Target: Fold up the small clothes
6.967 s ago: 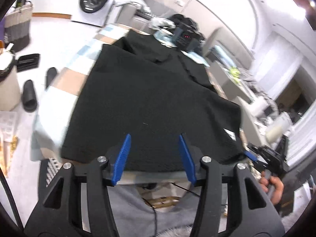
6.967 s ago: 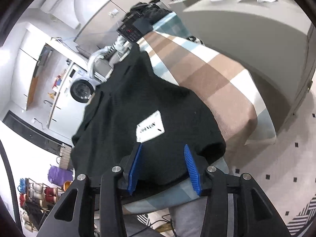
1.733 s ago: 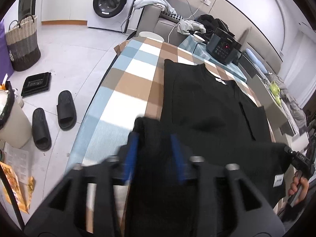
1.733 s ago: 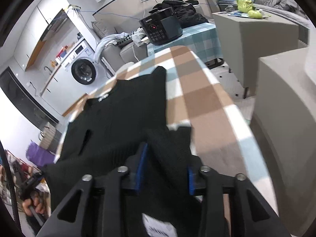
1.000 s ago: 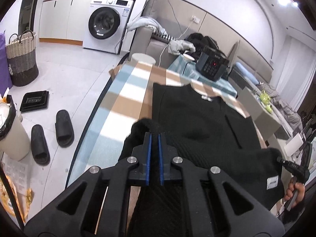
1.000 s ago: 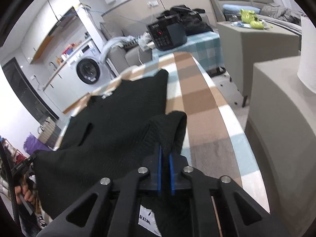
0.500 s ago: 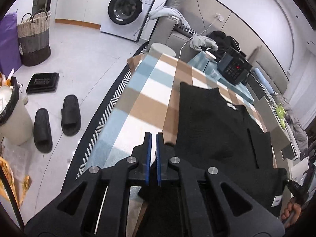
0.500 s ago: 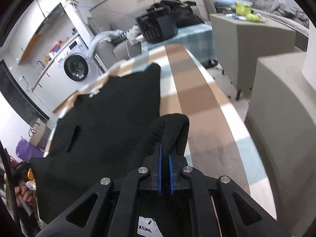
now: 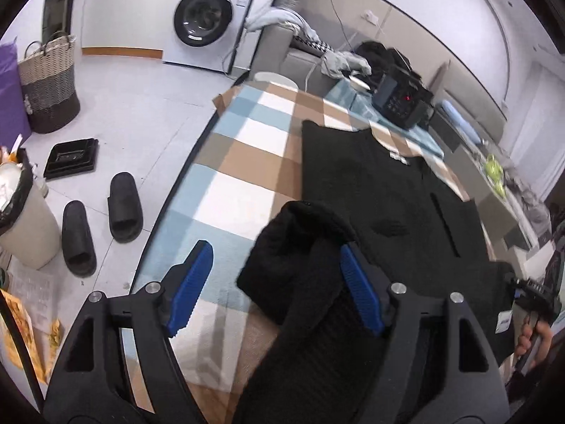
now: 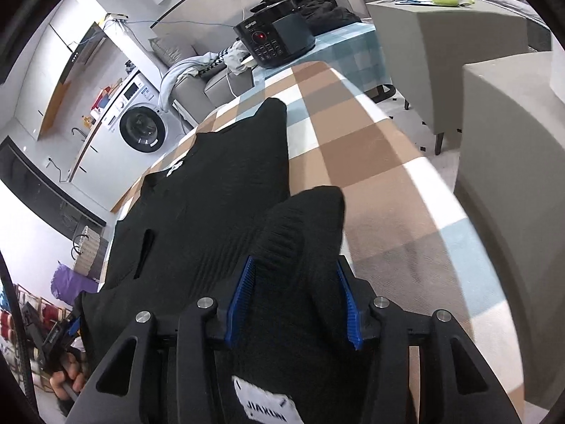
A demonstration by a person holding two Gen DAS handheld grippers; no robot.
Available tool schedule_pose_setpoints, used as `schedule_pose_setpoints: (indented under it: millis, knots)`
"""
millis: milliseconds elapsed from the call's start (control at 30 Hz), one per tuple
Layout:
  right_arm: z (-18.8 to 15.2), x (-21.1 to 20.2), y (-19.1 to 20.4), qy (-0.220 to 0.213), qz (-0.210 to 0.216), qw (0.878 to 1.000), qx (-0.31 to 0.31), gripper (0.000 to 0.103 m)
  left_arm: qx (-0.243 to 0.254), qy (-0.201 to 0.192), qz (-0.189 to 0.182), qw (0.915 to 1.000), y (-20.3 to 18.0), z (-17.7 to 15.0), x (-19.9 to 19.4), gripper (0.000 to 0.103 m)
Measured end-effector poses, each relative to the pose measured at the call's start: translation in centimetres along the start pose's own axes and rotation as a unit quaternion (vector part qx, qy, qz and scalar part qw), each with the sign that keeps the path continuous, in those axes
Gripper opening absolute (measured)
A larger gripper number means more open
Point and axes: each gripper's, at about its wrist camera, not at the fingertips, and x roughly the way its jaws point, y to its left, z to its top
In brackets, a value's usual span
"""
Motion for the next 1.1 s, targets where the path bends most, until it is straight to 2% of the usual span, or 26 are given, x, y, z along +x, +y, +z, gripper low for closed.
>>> schedule_pose_setpoints:
  millis: [133, 367, 467, 533, 633, 967, 1100]
  knots:
    - [0.3, 1.0, 0.4, 0.008, 0.000, 1.000, -0.006, 0.047, 0.004, 0.031, -0.009, 0.9995, -0.9, 0.2, 2.4, 0.071]
    - [0.6, 1.9, 0.5, 0.008, -0.006, 1.000, -0.014, 0.046, -0.004, 0.059, -0.033, 0.9977, -1.1, 1.0, 5.4, 0.069]
    - [0.4, 2.1, 1.0, 0.004, -0.015, 0.999, -0.029, 0.045, 0.001, 0.069, -0.043, 0.9967, -1.7, 1.0, 6.4, 0.054]
    - [0.2, 2.2, 1.4, 0.004, -0.027, 0.999, -0.047, 0.038, 0.007, 0.082, -0.054, 0.9951, -2.3, 0.8, 7.2, 0.034]
    - [-0.2, 2.3, 1.7, 0.005, -0.033, 0.998, -0.060, 0.032, 0.039, 0.075, -0.036, 0.9958, -3.5, 0.5, 7.2, 0.029]
    - [-1.4, 1.8, 1.7, 0.018, -0.039, 0.996, -0.072, 0.030, 0.071, 0.079, -0.022, 0.9941, -4.8, -1.1, 6.0, 0.026]
    - [-2.2, 0.7, 1.0, 0.023, -0.035, 0.997, -0.068, 0.030, 0.070, 0.084, -0.023, 0.9938, -4.6, -2.2, 4.8, 0.026]
